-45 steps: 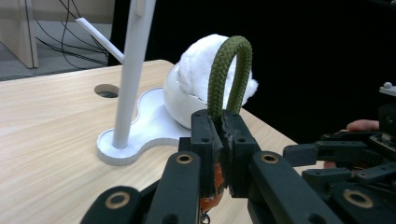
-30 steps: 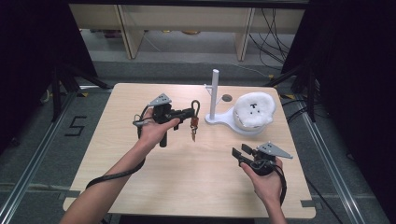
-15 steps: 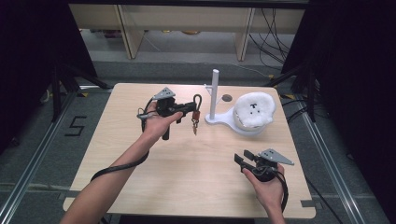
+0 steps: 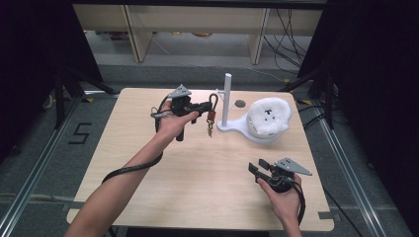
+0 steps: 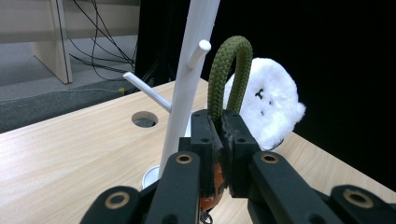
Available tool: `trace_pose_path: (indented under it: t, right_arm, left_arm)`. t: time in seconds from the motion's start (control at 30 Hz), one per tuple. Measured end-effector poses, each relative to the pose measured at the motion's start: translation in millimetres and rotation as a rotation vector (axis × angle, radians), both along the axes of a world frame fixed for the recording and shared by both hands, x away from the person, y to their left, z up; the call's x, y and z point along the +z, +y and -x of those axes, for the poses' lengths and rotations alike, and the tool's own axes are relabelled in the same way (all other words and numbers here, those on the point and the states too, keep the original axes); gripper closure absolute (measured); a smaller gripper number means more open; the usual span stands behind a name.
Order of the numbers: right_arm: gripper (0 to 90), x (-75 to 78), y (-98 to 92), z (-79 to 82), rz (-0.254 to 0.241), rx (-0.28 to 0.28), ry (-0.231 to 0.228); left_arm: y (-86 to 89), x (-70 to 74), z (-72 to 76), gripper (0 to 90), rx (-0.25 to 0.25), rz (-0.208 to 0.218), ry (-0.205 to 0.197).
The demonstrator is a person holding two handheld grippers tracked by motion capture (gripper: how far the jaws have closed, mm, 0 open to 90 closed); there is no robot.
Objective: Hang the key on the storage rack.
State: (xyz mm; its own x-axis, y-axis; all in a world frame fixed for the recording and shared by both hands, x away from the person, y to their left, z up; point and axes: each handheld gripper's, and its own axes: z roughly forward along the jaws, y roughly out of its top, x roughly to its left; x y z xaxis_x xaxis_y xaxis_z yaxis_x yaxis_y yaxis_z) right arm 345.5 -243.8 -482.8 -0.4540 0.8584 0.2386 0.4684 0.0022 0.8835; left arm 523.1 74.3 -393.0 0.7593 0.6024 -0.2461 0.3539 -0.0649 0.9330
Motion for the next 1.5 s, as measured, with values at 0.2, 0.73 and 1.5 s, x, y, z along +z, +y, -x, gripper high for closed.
trace_pose_path:
  t: [0.2,0.73,1.5]
  right_arm:
    - [51.5,-0.6,-0.4,-0.7,-0.001,-0.001,-0.005]
    - [51.6,-1.1,0.8,0.5,-0.038,-0.006,0.02]
    - [51.5,-1.9,-1.2,-0.2,-0.014,0.002,0.007]
  left_arm:
    - [-3.7,6.4,-6.4,84.3,0.002,-0.001,0.003]
    - [-9.8,4.0,-22.5,84.3,0.028,0.008,0.043]
    - [-23.5,-5.5,-30.3,84.1,0.044,0.003,0.068]
